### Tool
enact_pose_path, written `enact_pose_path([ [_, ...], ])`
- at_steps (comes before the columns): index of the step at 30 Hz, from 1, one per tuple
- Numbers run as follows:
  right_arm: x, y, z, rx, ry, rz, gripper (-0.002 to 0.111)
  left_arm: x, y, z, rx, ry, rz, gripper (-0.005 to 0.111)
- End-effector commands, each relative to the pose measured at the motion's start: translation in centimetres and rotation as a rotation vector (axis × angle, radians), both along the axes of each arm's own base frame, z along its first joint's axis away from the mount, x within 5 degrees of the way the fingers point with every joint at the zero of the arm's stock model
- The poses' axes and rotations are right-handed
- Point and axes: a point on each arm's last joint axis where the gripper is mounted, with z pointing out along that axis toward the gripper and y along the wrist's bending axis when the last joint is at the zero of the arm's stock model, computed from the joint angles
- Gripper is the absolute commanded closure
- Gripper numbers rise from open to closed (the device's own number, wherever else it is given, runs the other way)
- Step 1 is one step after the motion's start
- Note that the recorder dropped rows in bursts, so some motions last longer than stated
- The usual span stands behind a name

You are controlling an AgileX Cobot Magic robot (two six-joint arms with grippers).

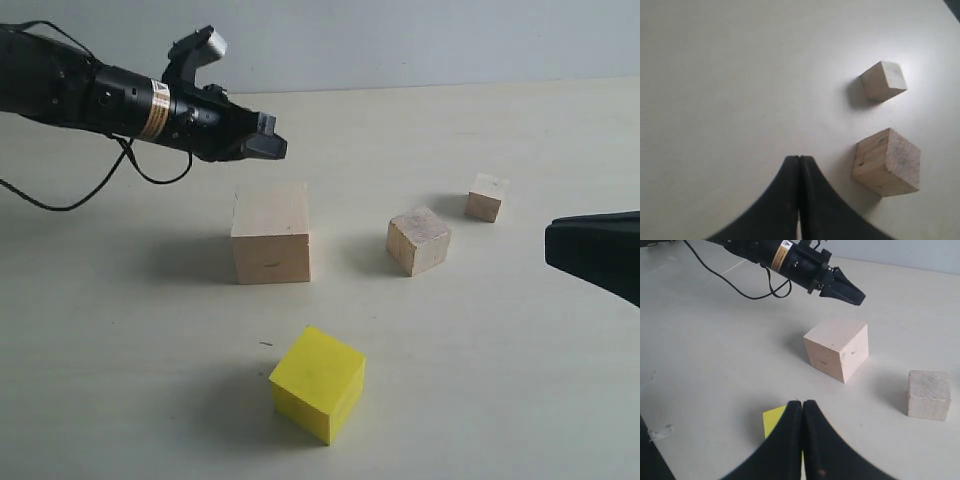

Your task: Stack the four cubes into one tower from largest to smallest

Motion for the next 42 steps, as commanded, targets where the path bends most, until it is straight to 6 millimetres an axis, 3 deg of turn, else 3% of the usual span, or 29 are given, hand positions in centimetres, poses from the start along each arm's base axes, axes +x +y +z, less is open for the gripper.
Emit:
enact_pose_path([
  [1,0.2,0.0,0.2,-0.003,-0.015,-0.008,0.108,-0.2,-0.1,4.2,-0.026,-0.107,0.002,0.107],
  [9,0.9,-0.5,0.5,0.006,-0.061,-0.106,0.108,-2.9,1.7,11.9,-0.032,-0.306,0.100,0.107],
  [15,1.1,-0.6,0.6,0.017,-0.063,-0.130,0.108,-8.1,4.7,15.6,0.016,-0.438,0.221,0.107],
  [20,2.2,-1.0,1.3,0.114,-0.080,-0.234,0.108,-12.6,7.0,16.5,0.030,-0.481,0.309,0.107],
  [26,4.2,0.0,0.8,0.062,0.004,-0.072,0.103,-17.3,8.3,17.1,-0.022,-0.500,0.306,0.107],
  [31,6.3,0.7,0.2,0.066,0.127,0.019,0.088,-20.0,8.9,18.0,-0.081,-0.523,0.295,0.107],
  [34,7.3,1.3,0.1,0.066,0.184,0.061,0.087,-21.2,9.1,18.8,-0.132,-0.529,0.294,0.107],
  [36,7.6,2.1,0.8,0.040,0.162,0.116,0.087,-22.0,9.3,19.4,-0.154,-0.547,0.292,0.107],
  [40,8.6,2.9,4.3,0.034,0.021,0.116,0.086,-23.1,9.5,20.2,-0.195,-0.561,0.292,0.107],
  [42,9.1,3.2,6.8,0.020,-0.082,0.107,0.075,-23.7,9.6,20.6,-0.218,-0.563,0.288,0.107],
])
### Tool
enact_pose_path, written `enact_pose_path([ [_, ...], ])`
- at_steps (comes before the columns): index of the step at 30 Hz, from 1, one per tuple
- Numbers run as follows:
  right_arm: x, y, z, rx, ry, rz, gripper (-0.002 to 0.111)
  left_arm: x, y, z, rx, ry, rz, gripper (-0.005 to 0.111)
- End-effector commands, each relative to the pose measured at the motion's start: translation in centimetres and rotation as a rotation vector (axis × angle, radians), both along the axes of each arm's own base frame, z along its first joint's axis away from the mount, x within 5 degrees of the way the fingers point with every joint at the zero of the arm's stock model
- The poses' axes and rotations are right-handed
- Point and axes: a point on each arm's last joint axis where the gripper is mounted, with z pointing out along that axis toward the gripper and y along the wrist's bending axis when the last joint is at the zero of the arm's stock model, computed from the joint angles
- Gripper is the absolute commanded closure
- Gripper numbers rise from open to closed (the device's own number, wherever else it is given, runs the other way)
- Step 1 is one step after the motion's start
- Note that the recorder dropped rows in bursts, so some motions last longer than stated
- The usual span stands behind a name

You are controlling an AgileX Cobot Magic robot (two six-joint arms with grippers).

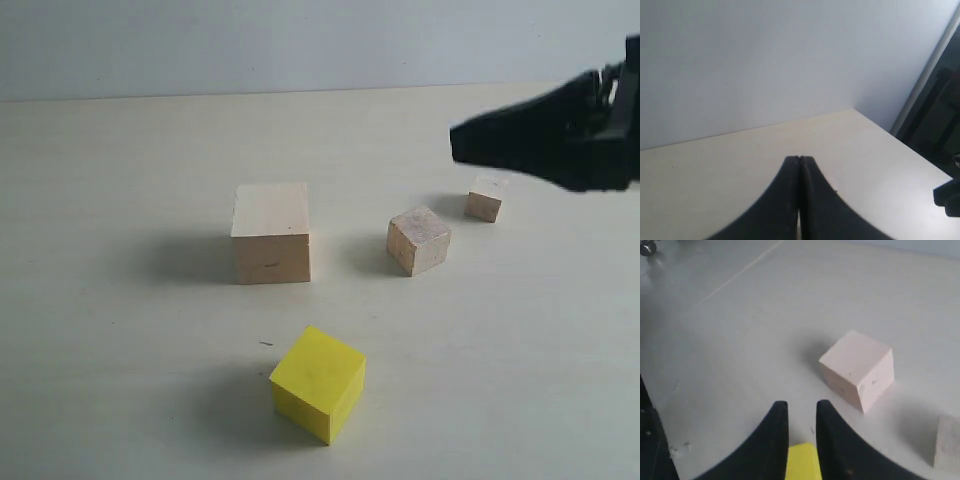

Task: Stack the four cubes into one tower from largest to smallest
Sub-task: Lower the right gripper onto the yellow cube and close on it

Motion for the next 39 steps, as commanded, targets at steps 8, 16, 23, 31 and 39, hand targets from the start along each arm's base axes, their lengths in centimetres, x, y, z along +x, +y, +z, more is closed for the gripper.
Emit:
enact_pose_path([
  [8,2.1,1.3,4.4,0.127,-0.030,-0.001,0.015,-2.4,-0.1,0.9,-0.074,0.007,-0.089,0.107],
  [16,1.7,7.0,-0.4,-0.267,-0.032,0.176,0.023,-2.4,-0.1,0.9,-0.074,0.006,-0.084,0.107],
  [23,0.5,11.4,-2.0,-0.507,0.074,0.182,0.023,-2.4,-0.1,0.9,-0.074,0.006,-0.087,0.107],
  [31,1.5,13.8,-4.4,-0.710,0.189,0.141,0.023,-2.5,-0.2,0.8,-0.073,0.010,-0.108,0.107],
  [39,1.5,15.2,-7.3,-0.818,0.262,0.196,0.023,-2.7,-0.3,0.8,-0.070,0.013,-0.127,0.107],
])
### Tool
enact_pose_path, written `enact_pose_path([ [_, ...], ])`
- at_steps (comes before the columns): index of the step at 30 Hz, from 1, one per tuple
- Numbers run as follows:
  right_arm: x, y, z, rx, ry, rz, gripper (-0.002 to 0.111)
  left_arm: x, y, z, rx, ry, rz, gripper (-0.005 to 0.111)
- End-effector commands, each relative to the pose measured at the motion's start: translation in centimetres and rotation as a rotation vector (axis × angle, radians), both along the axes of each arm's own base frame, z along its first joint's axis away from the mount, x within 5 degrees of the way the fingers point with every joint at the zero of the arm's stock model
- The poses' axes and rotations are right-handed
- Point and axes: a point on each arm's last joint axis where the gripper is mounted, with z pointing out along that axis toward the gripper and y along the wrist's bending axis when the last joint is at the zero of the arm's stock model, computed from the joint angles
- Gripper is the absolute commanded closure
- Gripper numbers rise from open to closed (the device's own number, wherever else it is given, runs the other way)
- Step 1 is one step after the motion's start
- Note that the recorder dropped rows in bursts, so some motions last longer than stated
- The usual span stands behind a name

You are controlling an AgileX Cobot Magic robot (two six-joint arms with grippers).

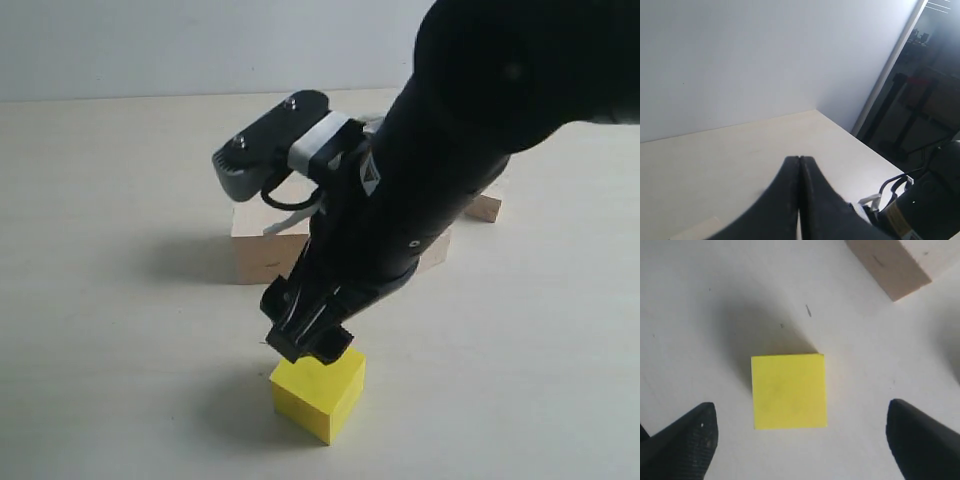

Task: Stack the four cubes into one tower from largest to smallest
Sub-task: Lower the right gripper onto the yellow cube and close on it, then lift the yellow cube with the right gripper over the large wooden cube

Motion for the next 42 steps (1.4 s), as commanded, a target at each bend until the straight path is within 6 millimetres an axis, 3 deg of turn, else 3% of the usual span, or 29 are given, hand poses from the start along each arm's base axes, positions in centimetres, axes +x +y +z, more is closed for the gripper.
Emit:
enact_pose_path([
  [1,0.2,0.3,-1.2,-0.063,0.028,0.015,0.023,-0.4,-0.2,0.0,-0.006,0.005,-0.031,0.107],
  [16,0.0,1.0,-3.2,-0.085,0.134,-0.014,0.023,-0.6,-0.4,-3.1,0.032,0.091,-0.065,0.107],
  [23,0.3,1.4,-4.5,-0.110,0.161,-0.020,0.023,-0.6,-0.4,-3.2,0.036,0.089,-0.066,0.107],
  [31,1.1,2.1,-7.7,-0.159,0.171,-0.018,0.023,-0.7,-0.4,-3.2,0.036,0.092,-0.077,0.107],
  [35,1.4,2.4,-8.2,-0.143,0.152,-0.020,0.023,-0.7,-0.4,-3.2,0.036,0.092,-0.077,0.107],
  [37,1.4,2.4,-8.2,-0.141,0.150,-0.020,0.026,-0.7,-0.4,-3.2,0.036,0.092,-0.077,0.107],
  [42,1.4,2.4,-8.2,-0.141,0.150,-0.020,0.060,-0.7,-0.4,-3.2,0.036,0.092,-0.077,0.107],
])
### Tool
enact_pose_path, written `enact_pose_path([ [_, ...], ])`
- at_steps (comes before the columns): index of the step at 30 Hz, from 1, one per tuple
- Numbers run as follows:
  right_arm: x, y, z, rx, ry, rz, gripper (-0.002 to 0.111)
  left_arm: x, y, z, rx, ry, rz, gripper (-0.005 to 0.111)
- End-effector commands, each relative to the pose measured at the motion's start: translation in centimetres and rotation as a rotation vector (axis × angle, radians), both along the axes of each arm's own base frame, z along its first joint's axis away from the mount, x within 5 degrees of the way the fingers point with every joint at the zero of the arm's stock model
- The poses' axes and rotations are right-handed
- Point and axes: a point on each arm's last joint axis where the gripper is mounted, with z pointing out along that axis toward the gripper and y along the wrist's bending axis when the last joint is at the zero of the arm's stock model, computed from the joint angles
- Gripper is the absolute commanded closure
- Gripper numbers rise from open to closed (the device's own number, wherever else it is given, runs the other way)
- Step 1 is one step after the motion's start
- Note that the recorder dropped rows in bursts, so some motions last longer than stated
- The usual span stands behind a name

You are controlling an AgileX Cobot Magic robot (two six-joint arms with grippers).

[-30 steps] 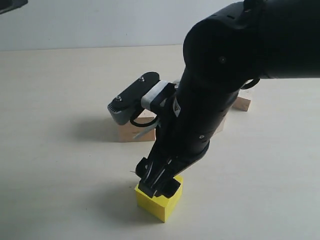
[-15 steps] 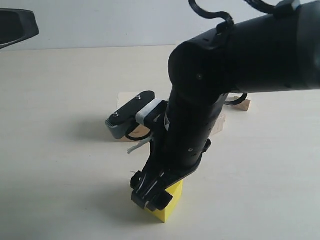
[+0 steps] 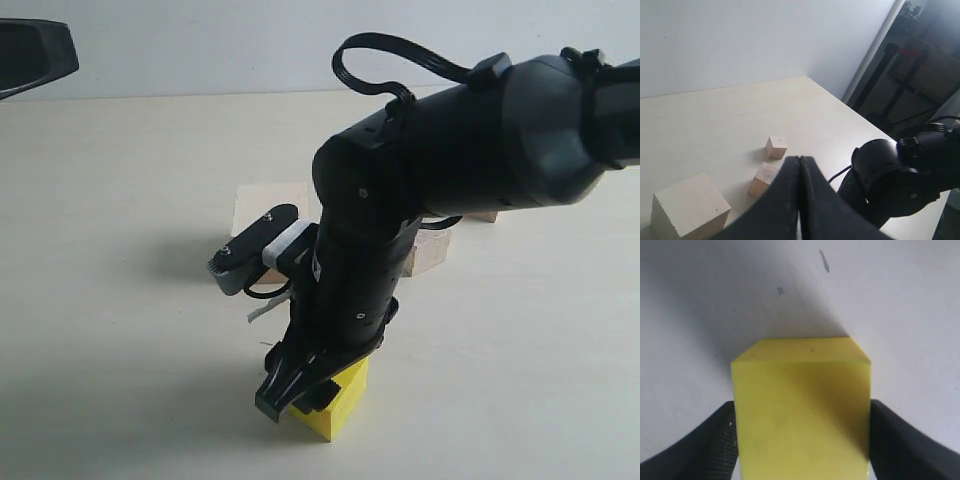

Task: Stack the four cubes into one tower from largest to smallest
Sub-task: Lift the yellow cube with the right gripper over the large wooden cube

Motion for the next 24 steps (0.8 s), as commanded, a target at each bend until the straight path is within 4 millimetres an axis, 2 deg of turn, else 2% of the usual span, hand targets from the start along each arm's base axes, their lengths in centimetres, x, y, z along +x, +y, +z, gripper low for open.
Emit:
enact_pose_path([
  [1,0.1,0.2,0.2,0.006,-0.011,0.001,0.065,-0.2,-0.1,0.0,-0.005,0.002,-0.012,0.107],
  [5,0.0,0.0,0.2,-0.013,0.007,0.004,0.089,-0.3,-0.1,0.0,-0.006,0.003,-0.022,0.107],
  [9,-0.2,-0.1,0.6,-0.045,0.039,0.011,0.107,-0.3,-0.2,0.0,-0.006,0.004,-0.026,0.107],
  [16,0.5,0.5,3.4,-0.084,0.053,0.041,0.108,-0.5,-0.3,0.0,-0.006,0.009,-0.048,0.107],
  [19,1.1,0.4,5.3,-0.094,-0.031,0.074,0.108,-0.6,-0.4,-0.1,-0.007,0.013,-0.069,0.107],
  [24,2.5,-0.9,8.9,-0.154,-0.205,0.118,0.108,-0.8,-0.5,-0.1,-0.008,0.018,-0.098,0.107],
])
